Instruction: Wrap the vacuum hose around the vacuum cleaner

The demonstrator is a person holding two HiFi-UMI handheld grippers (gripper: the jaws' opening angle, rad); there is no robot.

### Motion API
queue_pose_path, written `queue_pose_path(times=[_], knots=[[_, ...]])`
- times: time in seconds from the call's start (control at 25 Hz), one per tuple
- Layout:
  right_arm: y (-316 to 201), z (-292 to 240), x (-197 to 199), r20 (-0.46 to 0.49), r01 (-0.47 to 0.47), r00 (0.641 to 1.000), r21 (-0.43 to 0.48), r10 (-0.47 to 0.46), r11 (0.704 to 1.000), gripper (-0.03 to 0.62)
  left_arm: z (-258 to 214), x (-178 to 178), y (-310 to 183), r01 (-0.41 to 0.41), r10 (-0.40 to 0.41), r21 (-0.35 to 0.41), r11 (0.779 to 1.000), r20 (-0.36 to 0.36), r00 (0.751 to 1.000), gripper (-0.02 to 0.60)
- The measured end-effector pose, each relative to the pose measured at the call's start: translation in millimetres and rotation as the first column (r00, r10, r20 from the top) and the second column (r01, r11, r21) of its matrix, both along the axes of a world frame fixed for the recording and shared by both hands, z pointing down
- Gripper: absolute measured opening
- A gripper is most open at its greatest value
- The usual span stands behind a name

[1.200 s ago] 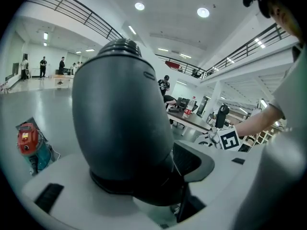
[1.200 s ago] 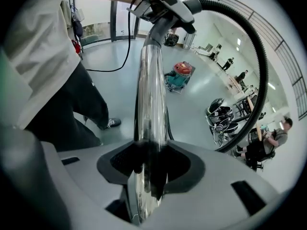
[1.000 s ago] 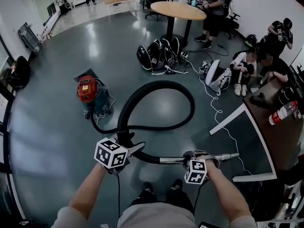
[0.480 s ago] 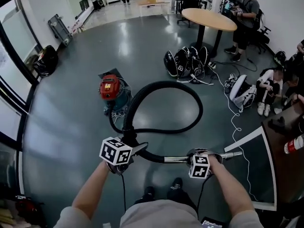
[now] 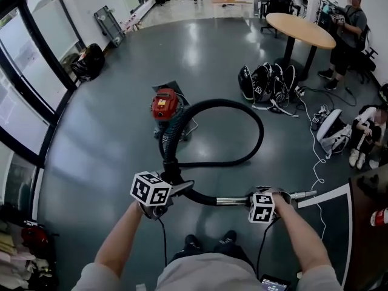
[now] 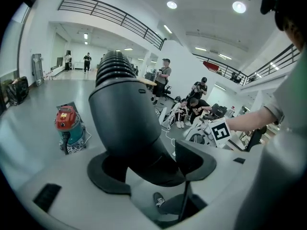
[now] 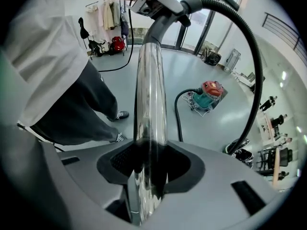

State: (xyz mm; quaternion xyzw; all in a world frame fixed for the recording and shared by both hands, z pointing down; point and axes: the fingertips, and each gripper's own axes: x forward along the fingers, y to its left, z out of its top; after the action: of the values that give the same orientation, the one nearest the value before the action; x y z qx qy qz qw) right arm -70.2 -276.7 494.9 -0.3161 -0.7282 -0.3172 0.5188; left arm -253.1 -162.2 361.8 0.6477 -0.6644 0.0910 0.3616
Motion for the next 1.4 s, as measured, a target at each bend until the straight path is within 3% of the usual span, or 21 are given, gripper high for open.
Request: queue_pose_path(times=[0.2,0.4,0.52,0.6,0.76,0.88,1.0,1.2,1.4], knots=[[-17.1,5.4,-6.3,0.003,0.029,1.000,0.045,-0.029,0.999,0.149,4.7,-5.7,18.9,0.018,-0.020,-0.057,0.998,-0.030,0.999,0.281],[-22.6,-1.8,-6.2,-0.011,-0.027,1.000,0.013,0.027,1.000,0.149,-0.7,-15.2,52.9,0.067,-0.062,-0.088,0.994,0.055,0.997,0.281],[-26.7,-4.6,-5.9,-0.012,-0.025,1.000,0.015,0.026,1.000,0.149,-3.7,4.4,48.2,0.000,0.016,-0.109,0.994,0.151,0.988,0.281],[-29.6,-5.1,-6.5,-0.012,-0.012,1.000,0.036,0.013,0.999,0.147,-5.2,25.5,31.4,-0.083,0.109,-0.123,0.989,0.221,0.969,0.281],[-29.2,-6.4,-7.9,-0.029,0.041,0.999,0.080,-0.038,0.996,0.147,9.0,79.9,-11.0,-0.267,0.309,-0.171,0.948,0.309,0.899,0.281],[-23.6,-5.8,-3.1,-0.030,0.083,0.996,0.078,-0.081,0.994,0.147,33.8,107.2,-37.4,-0.321,0.368,-0.194,0.927,0.307,0.878,0.281],[-15.9,-10.7,-5.8,-0.047,0.133,0.990,0.071,-0.129,0.989,0.147,48.7,115.7,-53.0,-0.345,0.397,-0.210,0.915,0.299,0.868,0.281],[4.3,-22.2,-30.6,-0.085,0.216,0.974,0.054,-0.211,0.975,0.148,72.6,125.7,-59.3,-0.460,0.529,-0.277,0.844,0.281,0.801,0.281],[18.6,-33.5,-70.4,-0.131,0.260,0.960,0.073,-0.249,0.963,0.149,105.9,116.7,-63.2,-0.538,0.599,-0.279,0.796,0.232,0.766,0.281]])
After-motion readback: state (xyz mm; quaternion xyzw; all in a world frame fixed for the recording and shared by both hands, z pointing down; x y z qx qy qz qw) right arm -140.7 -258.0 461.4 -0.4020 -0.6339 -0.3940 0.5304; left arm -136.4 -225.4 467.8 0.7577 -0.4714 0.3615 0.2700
